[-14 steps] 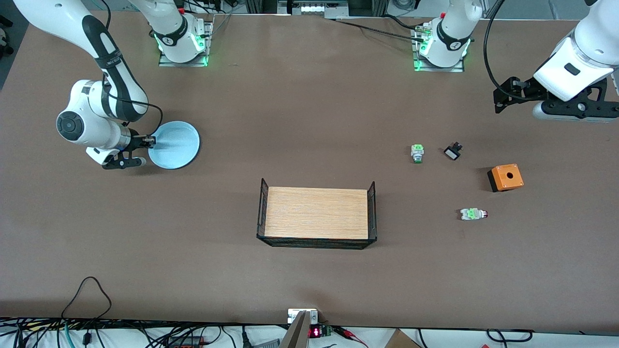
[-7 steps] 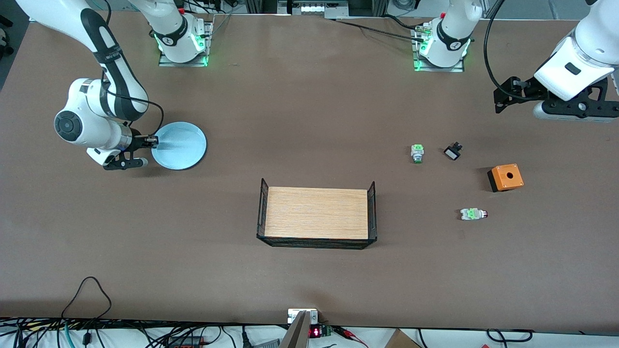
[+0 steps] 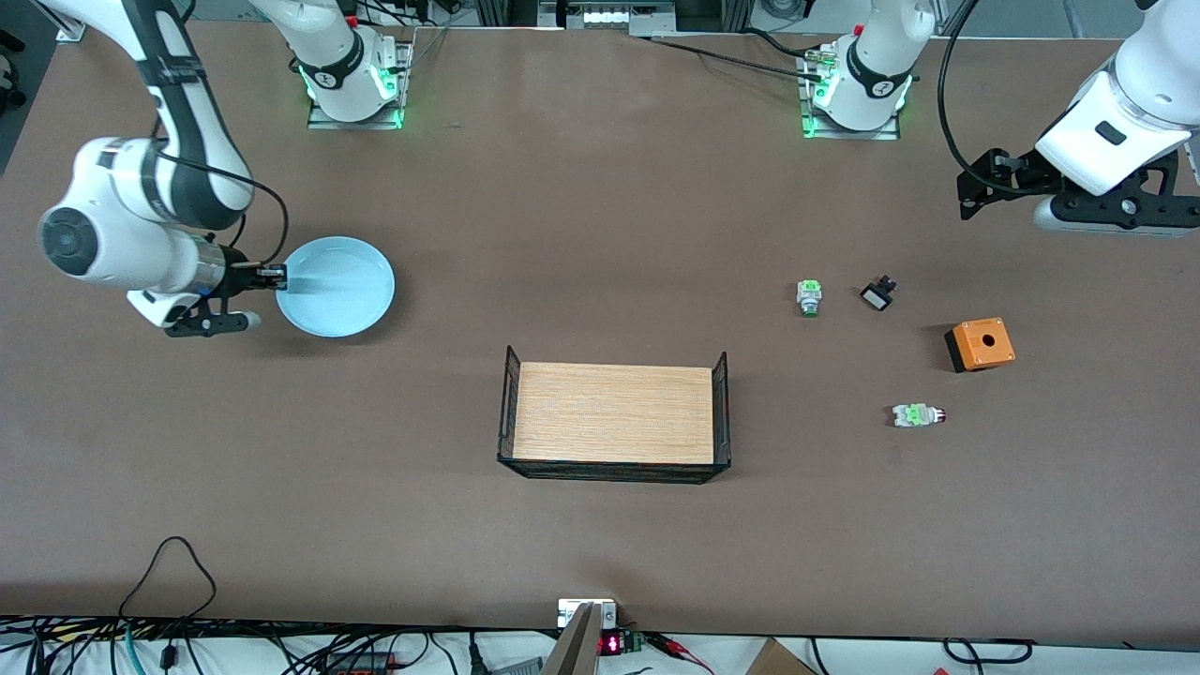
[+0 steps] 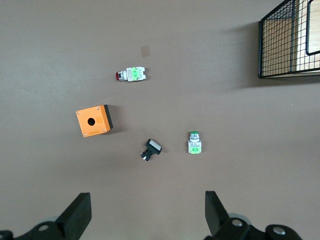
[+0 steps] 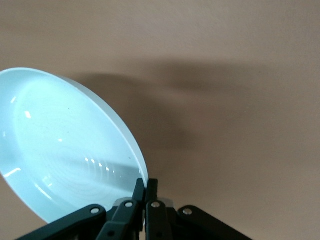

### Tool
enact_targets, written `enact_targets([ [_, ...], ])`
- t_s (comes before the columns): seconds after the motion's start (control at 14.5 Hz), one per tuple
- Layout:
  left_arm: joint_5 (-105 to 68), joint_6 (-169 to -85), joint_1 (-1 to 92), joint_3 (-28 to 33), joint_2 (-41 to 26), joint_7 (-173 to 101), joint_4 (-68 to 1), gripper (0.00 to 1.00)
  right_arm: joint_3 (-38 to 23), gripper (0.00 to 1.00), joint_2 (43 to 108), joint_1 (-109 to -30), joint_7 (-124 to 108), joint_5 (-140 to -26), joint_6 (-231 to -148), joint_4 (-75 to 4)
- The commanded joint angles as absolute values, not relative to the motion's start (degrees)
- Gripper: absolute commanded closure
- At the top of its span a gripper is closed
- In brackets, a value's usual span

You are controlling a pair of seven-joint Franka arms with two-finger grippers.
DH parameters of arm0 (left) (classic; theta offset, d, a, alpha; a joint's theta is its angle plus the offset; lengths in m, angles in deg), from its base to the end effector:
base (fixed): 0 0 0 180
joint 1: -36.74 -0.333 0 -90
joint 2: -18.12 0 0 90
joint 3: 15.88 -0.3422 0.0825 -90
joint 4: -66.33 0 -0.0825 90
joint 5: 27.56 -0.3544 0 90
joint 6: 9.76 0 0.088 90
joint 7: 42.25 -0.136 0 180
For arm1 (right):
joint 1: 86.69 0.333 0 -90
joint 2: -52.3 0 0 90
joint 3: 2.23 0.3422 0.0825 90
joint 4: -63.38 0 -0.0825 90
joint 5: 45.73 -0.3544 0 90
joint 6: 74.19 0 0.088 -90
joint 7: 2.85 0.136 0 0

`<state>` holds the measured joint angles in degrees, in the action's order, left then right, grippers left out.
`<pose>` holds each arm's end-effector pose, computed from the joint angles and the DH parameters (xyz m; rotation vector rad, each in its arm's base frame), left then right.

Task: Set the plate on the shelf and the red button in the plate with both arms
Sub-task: 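Lift the plate with the right gripper and carry it over the tray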

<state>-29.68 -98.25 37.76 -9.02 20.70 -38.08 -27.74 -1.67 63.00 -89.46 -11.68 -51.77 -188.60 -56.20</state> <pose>0.5000 -0.0655 0.6114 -3.0914 0.0997 0.0742 0.5160 -0.0108 0.3333 -2.9964 -0.0879 0.4026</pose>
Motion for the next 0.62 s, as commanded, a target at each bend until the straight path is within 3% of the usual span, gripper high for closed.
enact_targets([
  [0.0, -29.0, -96.8, 37.7, -9.0, 20.2, -37.4, -26.0, 0.0, -0.6, 1.0, 61.9, -89.6, -8.2, -55.0, -180.7, -49.7],
  [0.55, -29.0, -96.5, 37.7, -9.0, 20.2, -37.4, -26.0, 0.0, 9.1, 1.0, 59.0, -87.4, 17.9, -55.8, -168.2, -37.3],
])
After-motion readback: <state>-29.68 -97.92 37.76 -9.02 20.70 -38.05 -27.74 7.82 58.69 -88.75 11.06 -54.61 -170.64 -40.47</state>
